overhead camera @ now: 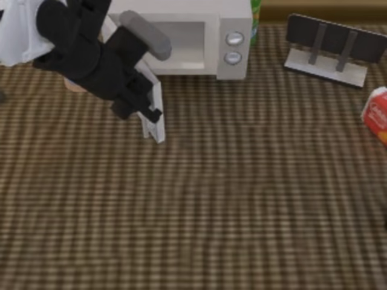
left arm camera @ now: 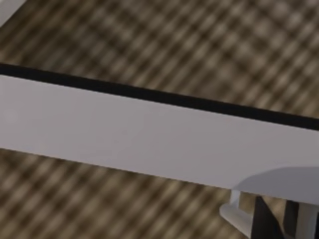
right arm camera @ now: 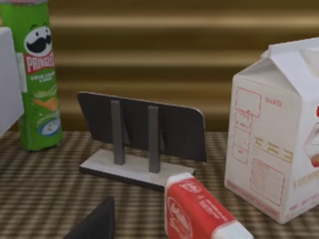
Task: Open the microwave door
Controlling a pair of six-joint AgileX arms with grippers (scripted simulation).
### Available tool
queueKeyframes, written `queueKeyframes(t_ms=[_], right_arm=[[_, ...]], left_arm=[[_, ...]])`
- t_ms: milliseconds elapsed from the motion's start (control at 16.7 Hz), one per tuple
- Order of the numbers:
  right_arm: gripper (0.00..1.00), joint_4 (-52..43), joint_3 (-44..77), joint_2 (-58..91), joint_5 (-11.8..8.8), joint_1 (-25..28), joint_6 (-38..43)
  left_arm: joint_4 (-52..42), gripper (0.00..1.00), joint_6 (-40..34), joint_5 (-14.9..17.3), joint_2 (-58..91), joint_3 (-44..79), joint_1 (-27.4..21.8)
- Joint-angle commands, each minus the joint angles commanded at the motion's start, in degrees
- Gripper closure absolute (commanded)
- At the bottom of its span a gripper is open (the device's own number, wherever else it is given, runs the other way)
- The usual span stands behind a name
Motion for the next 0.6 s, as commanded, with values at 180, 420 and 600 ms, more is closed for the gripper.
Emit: queueKeyframes(t_ms=[180,420,600], right_arm=[[0.00,0.0,0.0,0.0,0.0,0.0,0.0],[0.00,0.0,0.0,0.0,0.0,0.0,0.0],[0.00,0.0,0.0,0.0,0.0,0.0,0.0]], left_arm=[[-0.1,1.00,0.1,0.3,0.1,-0.2,-0.1],[-1.4,1.00,5.0,2.5,-0.5,-0.3,1.9],[-2.9,1.00,9.7,4.5,-0.9,-0.6,3.8]])
